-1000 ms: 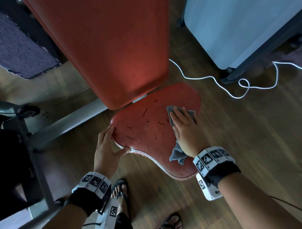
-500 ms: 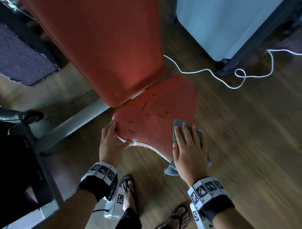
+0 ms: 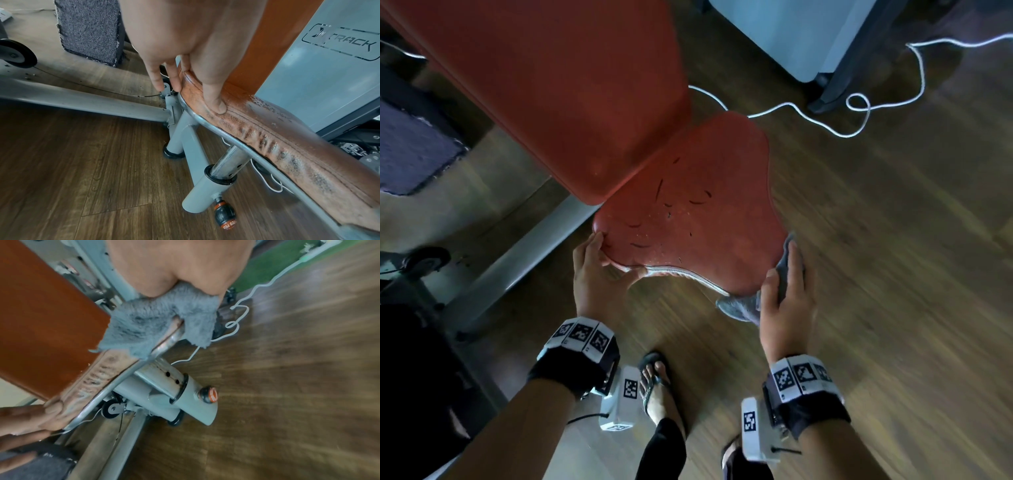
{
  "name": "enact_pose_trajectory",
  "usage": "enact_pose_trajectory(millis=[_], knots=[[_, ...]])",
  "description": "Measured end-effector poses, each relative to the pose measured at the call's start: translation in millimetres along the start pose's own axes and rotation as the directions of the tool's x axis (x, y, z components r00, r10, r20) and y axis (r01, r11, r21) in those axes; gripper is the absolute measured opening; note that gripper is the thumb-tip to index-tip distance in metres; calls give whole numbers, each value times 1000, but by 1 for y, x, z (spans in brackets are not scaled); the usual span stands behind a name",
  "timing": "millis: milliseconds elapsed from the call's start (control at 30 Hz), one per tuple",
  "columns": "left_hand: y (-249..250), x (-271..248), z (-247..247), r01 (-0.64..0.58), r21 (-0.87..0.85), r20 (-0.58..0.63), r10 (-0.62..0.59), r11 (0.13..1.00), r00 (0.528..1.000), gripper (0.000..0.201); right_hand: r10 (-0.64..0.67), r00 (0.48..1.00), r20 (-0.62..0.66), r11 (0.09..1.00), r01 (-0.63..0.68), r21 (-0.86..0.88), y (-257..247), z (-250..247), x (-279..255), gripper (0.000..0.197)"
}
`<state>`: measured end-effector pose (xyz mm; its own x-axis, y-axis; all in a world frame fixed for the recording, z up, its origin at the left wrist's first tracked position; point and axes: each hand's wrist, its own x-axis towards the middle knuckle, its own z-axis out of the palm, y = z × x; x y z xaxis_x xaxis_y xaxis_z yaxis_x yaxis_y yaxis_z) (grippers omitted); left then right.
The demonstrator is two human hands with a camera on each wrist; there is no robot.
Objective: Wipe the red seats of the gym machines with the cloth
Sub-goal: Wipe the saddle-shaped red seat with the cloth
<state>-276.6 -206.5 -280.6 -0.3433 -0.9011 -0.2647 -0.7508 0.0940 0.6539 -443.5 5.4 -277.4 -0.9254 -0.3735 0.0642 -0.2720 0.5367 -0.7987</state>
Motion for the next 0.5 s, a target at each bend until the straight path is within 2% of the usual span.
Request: enact_pose_trajectory(millis=[100,333,500], knots=[[0,1,0,-3,-11,5,3,1000,1000,103,62,998,-32,998,-61,27,-5,4,-24,54],[3,1,-1,-23,-1,3,23,1000,1000,101,45,999,-26,999,-45,2,-1,1,-5,51],[3,0,-1,-13,-10,-1,13,1000,1000,101,108,994,-3,994,-108,12,-12,7,-23,58]])
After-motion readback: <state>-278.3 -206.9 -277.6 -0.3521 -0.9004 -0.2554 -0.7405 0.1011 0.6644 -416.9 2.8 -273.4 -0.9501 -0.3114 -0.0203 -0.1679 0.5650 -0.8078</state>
